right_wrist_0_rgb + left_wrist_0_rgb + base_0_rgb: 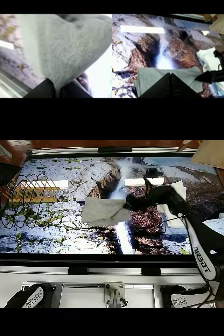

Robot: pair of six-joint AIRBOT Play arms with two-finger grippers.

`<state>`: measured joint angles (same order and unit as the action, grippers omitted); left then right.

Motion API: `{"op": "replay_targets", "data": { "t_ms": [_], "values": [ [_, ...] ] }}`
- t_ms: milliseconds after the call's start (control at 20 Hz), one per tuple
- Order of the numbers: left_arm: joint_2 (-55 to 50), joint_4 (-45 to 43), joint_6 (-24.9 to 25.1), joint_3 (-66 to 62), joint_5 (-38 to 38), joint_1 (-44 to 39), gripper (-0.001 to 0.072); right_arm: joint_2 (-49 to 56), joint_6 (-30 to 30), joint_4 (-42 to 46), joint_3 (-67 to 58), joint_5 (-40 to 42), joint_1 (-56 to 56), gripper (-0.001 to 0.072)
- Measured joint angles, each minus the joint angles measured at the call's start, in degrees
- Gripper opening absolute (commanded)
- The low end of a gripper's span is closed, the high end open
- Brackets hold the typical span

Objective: Fold the shirts.

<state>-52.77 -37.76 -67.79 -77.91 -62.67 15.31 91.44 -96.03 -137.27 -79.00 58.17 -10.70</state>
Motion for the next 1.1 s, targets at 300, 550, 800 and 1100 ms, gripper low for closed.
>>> {"op": "replay_targets", "data": {
  "t_ms": [300, 550, 800, 1100],
  "values": [
    [0.0, 0.0, 0.0, 0.0, -0.2, 0.0, 0.0032, -6.3, 7.4, -0.3, -19.1, 12.9, 3.7, 0.0068],
    [0.0, 0.0, 0.0, 0.0, -2.4, 0.0, 0.0032, -8.3, 13.7, -0.6, -31.8, 16.4, 7.9, 0.0068],
    [0.0, 0.0, 0.0, 0.0, -4.0, 0.0, 0.0032, -8.4, 16.4, 1.5, -35.3, 16.1, 11.1, 0.0068],
    [0.0, 0.0, 0.0, 0.0, -4.4, 0.0, 0.0032, -4.9, 17.3, 5.7, -36.1, 4.9, 11.9, 0.0068]
  ]
}}
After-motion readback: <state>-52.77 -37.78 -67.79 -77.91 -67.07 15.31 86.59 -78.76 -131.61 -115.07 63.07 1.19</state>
